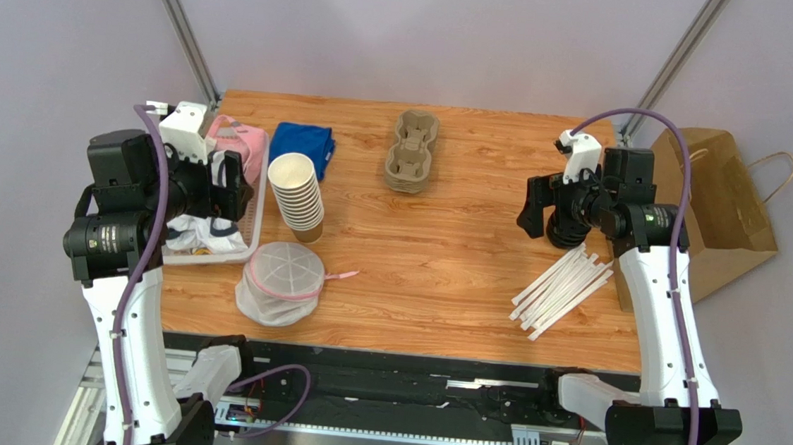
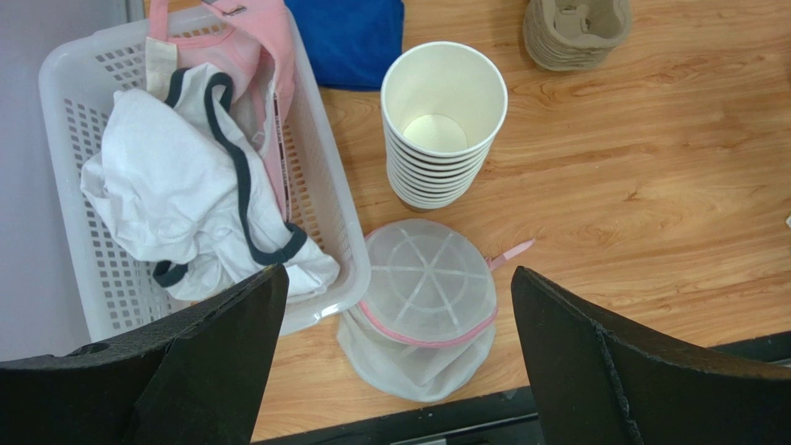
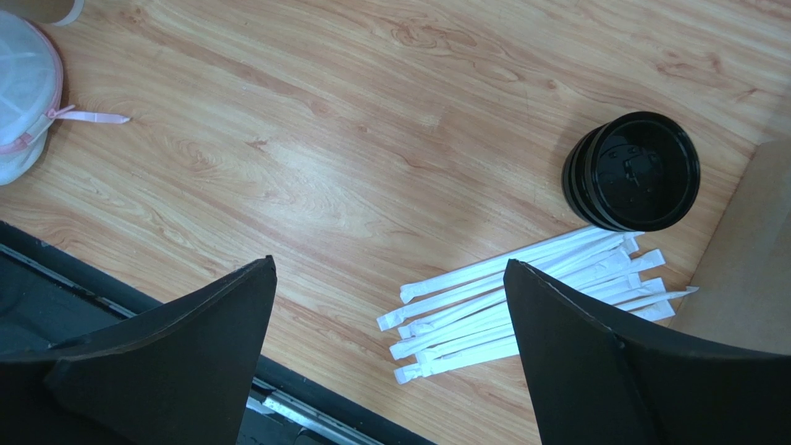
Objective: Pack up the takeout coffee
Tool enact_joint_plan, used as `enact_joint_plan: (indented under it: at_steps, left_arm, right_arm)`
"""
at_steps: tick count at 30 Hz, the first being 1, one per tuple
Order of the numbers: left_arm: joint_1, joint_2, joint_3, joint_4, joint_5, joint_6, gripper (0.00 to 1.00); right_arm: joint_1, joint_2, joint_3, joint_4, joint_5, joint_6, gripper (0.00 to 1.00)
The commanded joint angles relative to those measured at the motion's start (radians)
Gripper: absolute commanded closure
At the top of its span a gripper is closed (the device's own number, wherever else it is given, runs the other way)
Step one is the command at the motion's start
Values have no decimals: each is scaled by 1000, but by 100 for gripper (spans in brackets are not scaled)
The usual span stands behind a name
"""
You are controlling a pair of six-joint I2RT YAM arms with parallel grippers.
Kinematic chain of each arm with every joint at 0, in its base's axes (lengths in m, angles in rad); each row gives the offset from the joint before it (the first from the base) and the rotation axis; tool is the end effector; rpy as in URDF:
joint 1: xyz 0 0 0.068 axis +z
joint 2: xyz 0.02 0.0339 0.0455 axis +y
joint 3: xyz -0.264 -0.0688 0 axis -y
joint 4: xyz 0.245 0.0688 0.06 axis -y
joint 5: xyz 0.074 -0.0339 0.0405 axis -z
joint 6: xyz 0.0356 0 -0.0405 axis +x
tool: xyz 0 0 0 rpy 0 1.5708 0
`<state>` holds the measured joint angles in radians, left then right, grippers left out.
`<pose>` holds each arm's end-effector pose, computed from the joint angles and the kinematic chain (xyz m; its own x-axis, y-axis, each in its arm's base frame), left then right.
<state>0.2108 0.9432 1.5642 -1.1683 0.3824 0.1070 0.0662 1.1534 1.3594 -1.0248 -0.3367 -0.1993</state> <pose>0.1208 0.0123 0.4628 -0.4934 -0.0043 -0.8698 0.1711 0.9800 -0.1019 0.2128 0.0259 0.3851 -0.6574 -0.2309 -0.7173 -0.4262 0.8989 0.1013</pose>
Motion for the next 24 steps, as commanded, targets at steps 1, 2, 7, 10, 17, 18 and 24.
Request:
enact_joint_plan:
  at_steps: [1,2,7,10,17,18,24]
  left_arm:
    - [-1,45,57,-14,-20,52,1]
    - [1,60,75,-25,-20,57,1]
    - [1,173,235,-88,35,85,1]
    - [-2,219,299,-93,56,89,1]
    - [-106,348,373,-119,-5,97,9]
    - [-120,380,370,-117,-28,97,10]
    - [-182,494,362,-105,-77,74,34]
  right_arm:
    - [3,23,20,-41,-39,-35,0]
    - [3,29,20,-43,-48,-35,0]
    - [3,52,14,-52,-70,-25,0]
    - [3,61,9,-55,-67,-14,0]
    - [1,81,7,-63,-99,14,0]
    - [4,83,7,-63,-105,14,0]
    - [6,72,0,-72,-88,6,0]
